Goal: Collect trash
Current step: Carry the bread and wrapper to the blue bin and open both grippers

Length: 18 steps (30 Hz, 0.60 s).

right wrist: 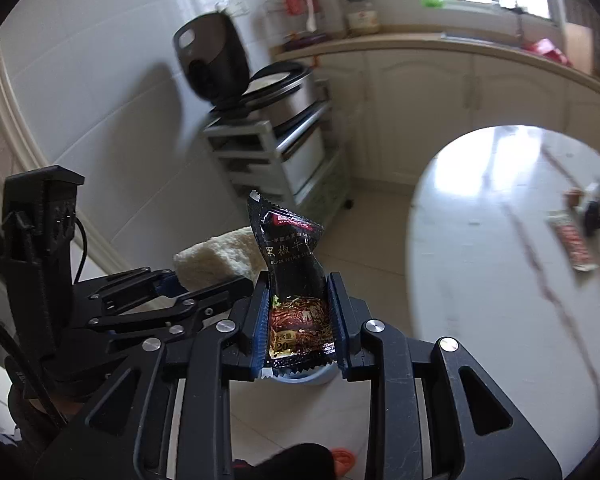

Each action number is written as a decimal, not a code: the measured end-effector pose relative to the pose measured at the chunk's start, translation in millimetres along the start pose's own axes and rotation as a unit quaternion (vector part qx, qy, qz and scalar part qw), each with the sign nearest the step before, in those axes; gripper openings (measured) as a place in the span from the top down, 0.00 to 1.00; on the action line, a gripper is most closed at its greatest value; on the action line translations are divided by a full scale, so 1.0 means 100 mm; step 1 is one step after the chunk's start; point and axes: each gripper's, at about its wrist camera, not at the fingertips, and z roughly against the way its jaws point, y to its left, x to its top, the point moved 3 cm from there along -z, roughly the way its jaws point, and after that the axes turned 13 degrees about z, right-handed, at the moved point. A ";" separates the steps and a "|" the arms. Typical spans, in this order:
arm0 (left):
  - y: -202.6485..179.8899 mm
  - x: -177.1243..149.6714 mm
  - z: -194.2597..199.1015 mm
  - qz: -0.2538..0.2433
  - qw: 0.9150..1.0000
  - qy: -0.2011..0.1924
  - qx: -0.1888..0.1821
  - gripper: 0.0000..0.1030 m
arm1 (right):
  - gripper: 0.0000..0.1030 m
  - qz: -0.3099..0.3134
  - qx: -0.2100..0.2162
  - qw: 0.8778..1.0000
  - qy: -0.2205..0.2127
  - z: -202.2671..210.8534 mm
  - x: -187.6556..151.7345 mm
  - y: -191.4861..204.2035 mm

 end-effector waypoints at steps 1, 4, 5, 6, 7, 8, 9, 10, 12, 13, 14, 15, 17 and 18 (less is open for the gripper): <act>0.16 0.00 -0.02 0.010 1.000 0.006 0.008 0.70 | 0.75 0.002 0.008 1.000 0.008 -0.15 0.02 0.07; 0.54 -0.09 -0.11 0.032 0.998 0.028 0.039 0.70 | 0.75 0.007 0.026 0.999 0.033 -0.59 0.04 0.22; 0.66 -0.12 -0.15 0.039 0.997 0.035 0.049 0.69 | 0.75 0.013 0.021 0.999 0.042 -0.72 0.03 0.24; 0.74 -0.13 -0.19 0.045 0.997 0.041 0.057 0.69 | 0.75 0.020 0.018 0.998 0.050 -0.81 0.02 0.26; 0.80 -0.15 -0.24 0.051 0.995 0.050 0.063 0.69 | 0.75 0.021 0.020 0.998 0.057 -0.94 0.01 0.28; 0.89 -0.18 -0.27 0.059 0.995 0.055 0.066 0.69 | 0.75 0.019 0.024 0.997 0.066 -1.06 -0.01 0.29; 0.97 -0.19 -0.31 0.066 0.994 0.061 0.068 0.68 | 0.75 0.018 0.026 0.997 0.075 -1.17 -0.03 0.29; 1.03 -0.21 -0.35 0.071 0.992 0.069 0.075 0.68 | 0.75 0.017 0.025 0.996 0.081 -1.28 -0.04 0.29; 1.14 -0.23 -0.39 0.079 0.990 0.078 0.085 0.65 | 0.75 0.015 0.029 0.995 0.094 -1.45 -0.08 0.29; 1.15 -0.23 -0.40 0.084 0.989 0.081 0.088 0.59 | 0.75 0.013 0.031 0.995 0.098 -1.54 -0.09 0.28; 1.20 -0.25 -0.39 0.089 0.989 0.081 0.087 0.54 | 0.75 0.014 0.031 0.994 0.101 -1.59 -0.09 0.28; 1.24 -0.26 -0.36 0.091 0.988 0.079 0.092 0.45 | 0.75 0.013 0.031 0.994 0.106 -1.67 -0.09 0.29; 1.33 -0.25 -0.31 0.091 0.988 0.074 0.104 0.44 | 0.75 0.009 0.034 0.993 0.111 -1.79 -0.09 0.28; 1.36 -0.26 -0.28 0.094 0.987 0.073 0.106 0.43 | 0.75 0.009 0.035 0.993 0.113 -1.85 -0.09 0.28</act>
